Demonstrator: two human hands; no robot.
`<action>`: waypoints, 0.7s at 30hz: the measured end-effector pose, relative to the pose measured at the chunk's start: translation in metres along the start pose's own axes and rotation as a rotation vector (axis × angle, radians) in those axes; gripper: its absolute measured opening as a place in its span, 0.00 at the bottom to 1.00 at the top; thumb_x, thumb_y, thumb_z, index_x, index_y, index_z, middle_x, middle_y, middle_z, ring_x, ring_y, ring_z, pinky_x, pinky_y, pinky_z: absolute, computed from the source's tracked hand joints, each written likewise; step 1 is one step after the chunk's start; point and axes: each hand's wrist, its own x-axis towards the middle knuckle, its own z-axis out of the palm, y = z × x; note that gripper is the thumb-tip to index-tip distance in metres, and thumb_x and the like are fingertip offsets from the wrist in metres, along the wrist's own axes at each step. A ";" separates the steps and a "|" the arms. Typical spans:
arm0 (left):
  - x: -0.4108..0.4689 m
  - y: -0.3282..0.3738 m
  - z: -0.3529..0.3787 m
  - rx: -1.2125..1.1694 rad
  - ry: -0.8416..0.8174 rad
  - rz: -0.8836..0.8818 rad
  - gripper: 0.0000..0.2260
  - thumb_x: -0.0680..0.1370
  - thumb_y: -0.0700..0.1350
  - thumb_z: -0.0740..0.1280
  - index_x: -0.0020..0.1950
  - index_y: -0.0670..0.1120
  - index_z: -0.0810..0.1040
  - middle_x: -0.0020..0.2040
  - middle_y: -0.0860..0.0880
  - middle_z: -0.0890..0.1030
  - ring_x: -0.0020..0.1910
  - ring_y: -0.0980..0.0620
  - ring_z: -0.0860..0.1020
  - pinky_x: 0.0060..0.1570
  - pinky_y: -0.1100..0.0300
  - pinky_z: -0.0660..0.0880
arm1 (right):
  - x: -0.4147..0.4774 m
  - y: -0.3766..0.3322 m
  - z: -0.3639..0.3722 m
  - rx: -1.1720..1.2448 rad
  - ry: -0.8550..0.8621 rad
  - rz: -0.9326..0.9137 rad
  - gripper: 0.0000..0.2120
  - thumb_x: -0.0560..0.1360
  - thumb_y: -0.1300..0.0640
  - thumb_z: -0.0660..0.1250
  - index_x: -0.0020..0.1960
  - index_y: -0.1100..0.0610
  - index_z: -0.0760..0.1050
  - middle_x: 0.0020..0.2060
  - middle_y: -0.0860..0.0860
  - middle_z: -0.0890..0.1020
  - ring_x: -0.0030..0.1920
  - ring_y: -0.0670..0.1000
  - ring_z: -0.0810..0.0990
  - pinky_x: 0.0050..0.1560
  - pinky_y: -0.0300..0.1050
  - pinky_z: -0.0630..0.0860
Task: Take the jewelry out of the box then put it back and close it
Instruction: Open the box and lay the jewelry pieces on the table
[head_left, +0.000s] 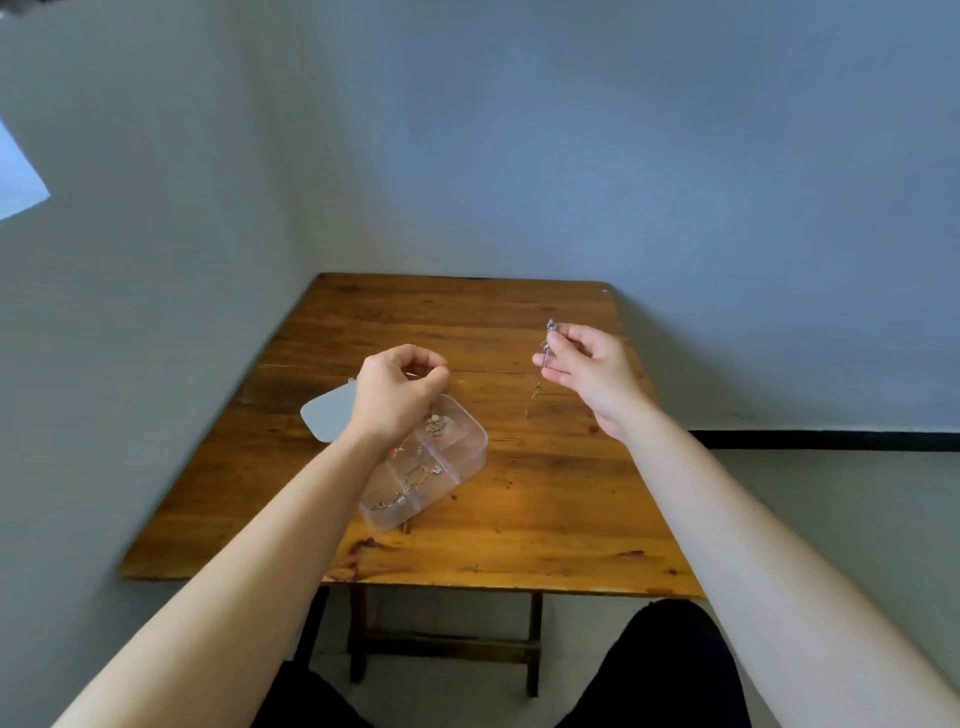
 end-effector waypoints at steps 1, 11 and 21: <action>-0.003 0.006 0.011 -0.064 -0.028 0.000 0.03 0.72 0.41 0.70 0.41 0.47 0.83 0.36 0.48 0.84 0.33 0.53 0.81 0.33 0.61 0.80 | -0.004 0.000 -0.011 0.024 0.026 0.007 0.05 0.80 0.57 0.67 0.55 0.54 0.78 0.49 0.53 0.82 0.49 0.51 0.87 0.46 0.40 0.82; -0.029 0.004 0.120 -0.343 -0.240 -0.179 0.04 0.76 0.37 0.67 0.43 0.42 0.81 0.37 0.47 0.82 0.40 0.49 0.84 0.39 0.57 0.81 | -0.041 0.070 -0.086 -0.200 0.144 0.270 0.10 0.79 0.57 0.68 0.60 0.55 0.81 0.49 0.50 0.85 0.44 0.47 0.87 0.46 0.44 0.84; -0.058 -0.046 0.160 -0.344 -0.315 -0.482 0.02 0.76 0.38 0.69 0.45 0.41 0.81 0.38 0.45 0.83 0.39 0.49 0.83 0.44 0.55 0.83 | -0.055 0.105 -0.094 -0.586 0.129 0.251 0.09 0.78 0.55 0.69 0.57 0.52 0.83 0.53 0.48 0.85 0.54 0.48 0.82 0.58 0.51 0.80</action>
